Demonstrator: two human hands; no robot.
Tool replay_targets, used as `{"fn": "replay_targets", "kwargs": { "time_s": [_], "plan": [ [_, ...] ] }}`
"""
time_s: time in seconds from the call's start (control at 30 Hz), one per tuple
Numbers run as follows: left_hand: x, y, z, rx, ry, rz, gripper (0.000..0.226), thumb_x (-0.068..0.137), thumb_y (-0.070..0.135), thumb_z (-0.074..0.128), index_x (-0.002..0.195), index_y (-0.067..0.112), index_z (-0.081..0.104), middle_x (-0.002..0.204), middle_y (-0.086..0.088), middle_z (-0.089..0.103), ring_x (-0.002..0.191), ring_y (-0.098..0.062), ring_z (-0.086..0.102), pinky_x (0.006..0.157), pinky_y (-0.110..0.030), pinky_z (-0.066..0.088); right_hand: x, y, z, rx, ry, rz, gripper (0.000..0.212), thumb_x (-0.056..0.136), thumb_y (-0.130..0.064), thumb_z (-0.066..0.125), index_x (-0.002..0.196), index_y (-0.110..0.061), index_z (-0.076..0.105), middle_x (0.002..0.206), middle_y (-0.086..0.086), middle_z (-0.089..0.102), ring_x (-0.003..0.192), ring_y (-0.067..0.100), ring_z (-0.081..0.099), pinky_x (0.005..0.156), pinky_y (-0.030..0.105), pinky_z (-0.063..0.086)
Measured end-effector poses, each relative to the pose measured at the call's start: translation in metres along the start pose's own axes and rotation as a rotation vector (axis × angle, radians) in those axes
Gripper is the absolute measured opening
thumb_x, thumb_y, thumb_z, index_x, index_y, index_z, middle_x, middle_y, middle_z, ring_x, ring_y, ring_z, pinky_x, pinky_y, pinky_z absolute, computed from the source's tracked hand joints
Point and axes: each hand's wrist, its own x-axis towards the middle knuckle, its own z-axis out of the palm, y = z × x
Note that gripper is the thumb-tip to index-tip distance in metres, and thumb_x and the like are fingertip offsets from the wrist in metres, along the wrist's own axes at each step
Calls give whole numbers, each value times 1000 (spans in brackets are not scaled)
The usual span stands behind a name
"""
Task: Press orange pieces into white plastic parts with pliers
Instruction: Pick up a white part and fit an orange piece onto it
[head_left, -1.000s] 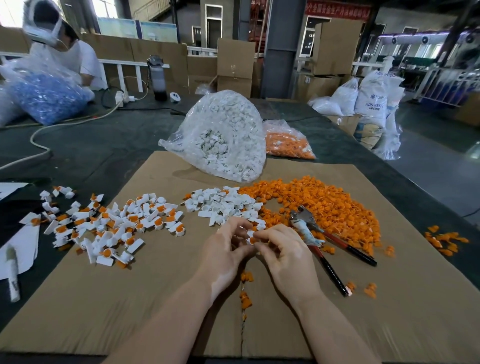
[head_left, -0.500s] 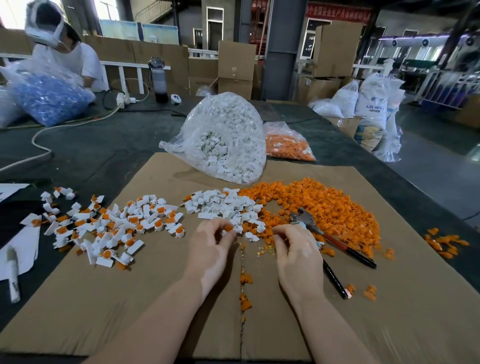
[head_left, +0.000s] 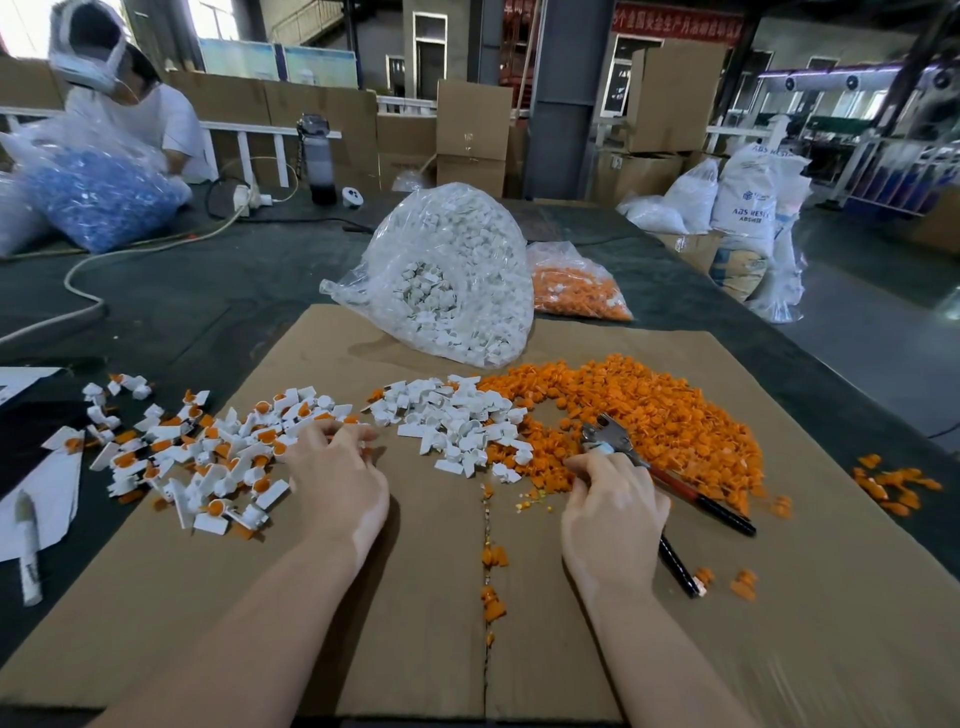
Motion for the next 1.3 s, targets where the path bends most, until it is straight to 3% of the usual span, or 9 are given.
{"fn": "replay_targets", "kwargs": {
  "time_s": [0.17, 0.33, 0.57, 0.7, 0.77, 0.83, 0.97, 1.13, 1.3],
  "plan": [
    [-8, 3, 0, 88, 55, 180, 28, 86, 8, 59, 109, 23, 64, 122, -3, 47, 121, -23, 31, 102, -40, 26, 0, -1, 2, -60, -19, -18, 15, 82, -5, 65, 92, -12, 72, 94, 4, 66, 92, 29, 56, 83, 41, 34],
    [-15, 16, 14, 53, -108, 302, 22, 92, 22, 56, 112, 25, 64, 113, 4, 53, 113, -16, 40, 95, -29, 34, -1, -1, 4, -140, -43, -41, 10, 79, -16, 72, 88, -13, 73, 95, 6, 64, 92, 29, 56, 83, 41, 33],
    [-14, 20, 28, 141, -192, 366, 31, 95, 33, 50, 125, 30, 57, 106, 6, 48, 110, -16, 40, 91, -29, 34, 0, -3, 1, -167, -117, -73, 3, 82, -14, 68, 83, -14, 65, 89, 2, 63, 90, 25, 53, 85, 40, 30],
    [-13, 20, 25, 43, -238, 335, 16, 90, 29, 59, 106, 26, 63, 103, 9, 49, 108, -14, 41, 83, -21, 30, -1, -6, 0, -72, -98, -163, 16, 77, -3, 71, 88, -14, 68, 86, 1, 65, 89, 26, 57, 81, 43, 38],
    [-14, 23, 22, -87, -259, 286, 8, 90, 25, 61, 98, 26, 60, 99, 10, 55, 96, -10, 48, 76, -19, 34, -1, -6, 0, -5, -84, -242, 19, 77, -1, 71, 91, -14, 71, 87, 2, 65, 88, 26, 58, 78, 43, 43],
    [-18, 28, 19, -261, -301, 232, 11, 90, 21, 60, 91, 30, 55, 90, 13, 57, 81, -1, 52, 66, -11, 36, -1, -5, -1, 51, -84, -308, 15, 78, 0, 70, 86, -12, 71, 85, 3, 63, 84, 25, 58, 76, 41, 47],
    [-29, 38, 18, -472, -416, 172, 12, 90, 16, 61, 87, 27, 64, 87, 9, 65, 82, -4, 58, 65, -7, 40, -1, -5, -3, 121, -51, -348, 12, 75, -1, 73, 79, -11, 68, 79, 1, 63, 77, 22, 59, 71, 36, 50],
    [-34, 37, 19, -397, -431, 226, 14, 76, 21, 76, 81, 27, 65, 88, 9, 56, 74, -1, 53, 62, -2, 38, -1, -5, -4, 161, -38, -365, 9, 75, -5, 75, 77, -10, 67, 75, 0, 63, 74, 20, 59, 66, 31, 50],
    [-35, 38, 20, -413, -404, 248, 10, 82, 20, 69, 91, 24, 70, 94, 8, 54, 83, -1, 54, 70, -3, 39, -1, -5, -5, 202, -70, -350, 7, 78, -6, 73, 79, -10, 68, 77, -1, 63, 76, 17, 59, 67, 25, 48]
  ]
}}
